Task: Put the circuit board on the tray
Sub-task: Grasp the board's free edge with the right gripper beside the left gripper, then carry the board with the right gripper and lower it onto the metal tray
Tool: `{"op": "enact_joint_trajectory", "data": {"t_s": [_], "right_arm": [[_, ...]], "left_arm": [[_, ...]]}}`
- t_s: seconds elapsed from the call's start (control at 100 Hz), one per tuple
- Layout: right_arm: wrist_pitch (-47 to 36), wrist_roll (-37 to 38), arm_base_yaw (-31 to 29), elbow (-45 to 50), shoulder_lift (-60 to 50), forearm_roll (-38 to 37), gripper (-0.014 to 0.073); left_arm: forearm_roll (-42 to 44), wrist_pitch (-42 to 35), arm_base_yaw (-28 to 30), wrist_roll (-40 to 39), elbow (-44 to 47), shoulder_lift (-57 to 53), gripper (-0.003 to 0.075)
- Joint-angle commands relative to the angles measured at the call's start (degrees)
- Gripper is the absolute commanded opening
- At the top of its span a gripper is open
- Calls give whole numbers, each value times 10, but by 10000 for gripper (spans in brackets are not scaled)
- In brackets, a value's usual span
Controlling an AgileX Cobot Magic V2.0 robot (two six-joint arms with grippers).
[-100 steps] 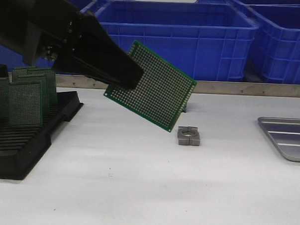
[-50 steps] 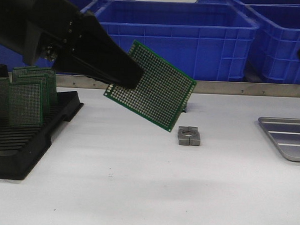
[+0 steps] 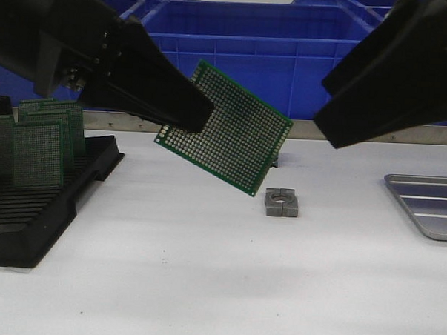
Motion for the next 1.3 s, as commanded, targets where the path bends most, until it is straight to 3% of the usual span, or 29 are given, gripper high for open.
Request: {"op": "enact_joint_trajectory", "data": {"t_s": [0.0,0.32,0.56,0.85,1.07,1.16,1.29], "right_arm": [[15,-12,-1,-45,27,31,515],[125,-12,1,-142,148,31,488],[169,-12,2,-156,186,32,311],[173,-12,2,-157,186,33,-69],[175,-12,2,-157,186,33,-70],[175,-12,2,-157,186,33,-70],[185,-12,2,-157,186,33,-70]], "left_arm": [[-33,18,-5,-4,-18,-15,-20],[-33,18,-5,-4,-18,-15,-20],[-33,18,-5,-4,-18,-15,-20],[-33,18,-5,-4,-18,-15,-20],[-33,18,-5,-4,-18,-15,-15],[-33,23,-5,-4,-18,-15,75],[-33,21,-5,-4,-18,-15,389]]}}
